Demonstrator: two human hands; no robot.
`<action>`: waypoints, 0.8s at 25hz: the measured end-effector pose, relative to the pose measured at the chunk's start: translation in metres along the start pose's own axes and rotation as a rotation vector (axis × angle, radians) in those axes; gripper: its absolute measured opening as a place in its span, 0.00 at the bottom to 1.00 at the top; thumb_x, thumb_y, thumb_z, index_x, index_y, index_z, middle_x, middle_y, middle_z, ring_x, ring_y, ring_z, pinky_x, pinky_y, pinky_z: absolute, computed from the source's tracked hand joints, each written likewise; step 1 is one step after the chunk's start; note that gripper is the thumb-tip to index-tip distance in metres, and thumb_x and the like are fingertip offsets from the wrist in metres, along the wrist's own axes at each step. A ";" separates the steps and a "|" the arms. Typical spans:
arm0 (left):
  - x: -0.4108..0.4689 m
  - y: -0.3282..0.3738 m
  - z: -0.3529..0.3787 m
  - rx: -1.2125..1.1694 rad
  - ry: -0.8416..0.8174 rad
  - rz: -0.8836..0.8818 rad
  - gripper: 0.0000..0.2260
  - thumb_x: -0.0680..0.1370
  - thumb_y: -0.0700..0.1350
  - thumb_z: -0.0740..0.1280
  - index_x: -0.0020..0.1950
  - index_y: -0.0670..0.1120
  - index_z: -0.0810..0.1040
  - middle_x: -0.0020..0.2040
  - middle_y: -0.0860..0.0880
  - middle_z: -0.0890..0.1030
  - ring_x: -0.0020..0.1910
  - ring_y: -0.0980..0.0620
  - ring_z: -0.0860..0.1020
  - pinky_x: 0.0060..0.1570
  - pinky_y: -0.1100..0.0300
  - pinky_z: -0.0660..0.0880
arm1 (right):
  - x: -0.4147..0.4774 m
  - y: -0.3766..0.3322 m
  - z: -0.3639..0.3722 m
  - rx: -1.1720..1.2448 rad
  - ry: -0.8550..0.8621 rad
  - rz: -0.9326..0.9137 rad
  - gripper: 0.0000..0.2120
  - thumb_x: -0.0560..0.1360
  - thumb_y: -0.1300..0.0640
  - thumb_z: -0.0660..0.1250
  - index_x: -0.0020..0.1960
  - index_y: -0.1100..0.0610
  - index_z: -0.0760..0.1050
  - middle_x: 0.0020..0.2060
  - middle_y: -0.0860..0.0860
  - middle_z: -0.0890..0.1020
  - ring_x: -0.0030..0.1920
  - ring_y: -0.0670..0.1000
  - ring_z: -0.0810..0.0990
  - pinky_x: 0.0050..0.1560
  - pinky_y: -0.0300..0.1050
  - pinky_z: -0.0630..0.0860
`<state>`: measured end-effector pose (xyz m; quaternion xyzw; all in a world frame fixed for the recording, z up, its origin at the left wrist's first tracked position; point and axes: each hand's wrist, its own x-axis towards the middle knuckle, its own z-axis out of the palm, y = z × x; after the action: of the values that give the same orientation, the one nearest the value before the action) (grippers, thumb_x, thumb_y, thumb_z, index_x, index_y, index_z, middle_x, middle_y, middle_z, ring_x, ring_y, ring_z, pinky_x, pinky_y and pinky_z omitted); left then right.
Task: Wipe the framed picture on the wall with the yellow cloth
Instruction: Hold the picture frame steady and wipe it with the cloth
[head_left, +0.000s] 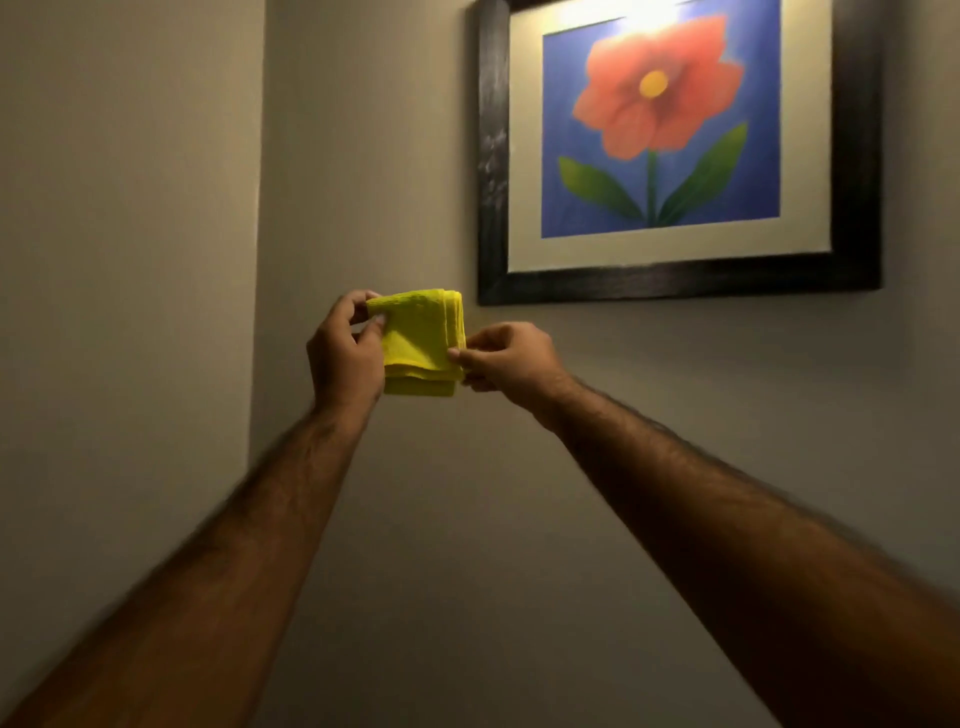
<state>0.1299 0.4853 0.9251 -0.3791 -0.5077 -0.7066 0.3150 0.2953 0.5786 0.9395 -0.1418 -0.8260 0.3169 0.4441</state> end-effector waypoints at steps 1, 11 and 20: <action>0.019 0.017 0.014 -0.042 0.016 0.019 0.08 0.78 0.43 0.68 0.57 0.47 0.81 0.52 0.49 0.84 0.50 0.51 0.80 0.49 0.60 0.76 | 0.006 -0.012 -0.027 -0.095 0.105 -0.121 0.14 0.75 0.50 0.75 0.54 0.60 0.85 0.45 0.56 0.89 0.41 0.51 0.87 0.48 0.48 0.86; 0.163 0.141 0.099 -0.094 0.078 0.180 0.10 0.79 0.44 0.66 0.59 0.45 0.80 0.57 0.45 0.84 0.55 0.47 0.81 0.55 0.58 0.77 | 0.042 -0.052 -0.304 -1.048 0.836 -0.460 0.36 0.78 0.41 0.60 0.78 0.63 0.63 0.80 0.61 0.64 0.82 0.61 0.58 0.81 0.54 0.57; 0.164 0.130 0.144 0.226 0.212 0.317 0.10 0.79 0.40 0.65 0.60 0.41 0.73 0.63 0.40 0.76 0.61 0.42 0.75 0.56 0.52 0.74 | 0.065 -0.002 -0.331 -1.083 0.749 -0.228 0.54 0.73 0.22 0.47 0.84 0.60 0.44 0.84 0.54 0.44 0.84 0.52 0.42 0.83 0.53 0.47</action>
<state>0.1847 0.5762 1.1556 -0.3402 -0.4816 -0.6228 0.5143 0.5310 0.7425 1.1166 -0.3572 -0.6682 -0.2622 0.5976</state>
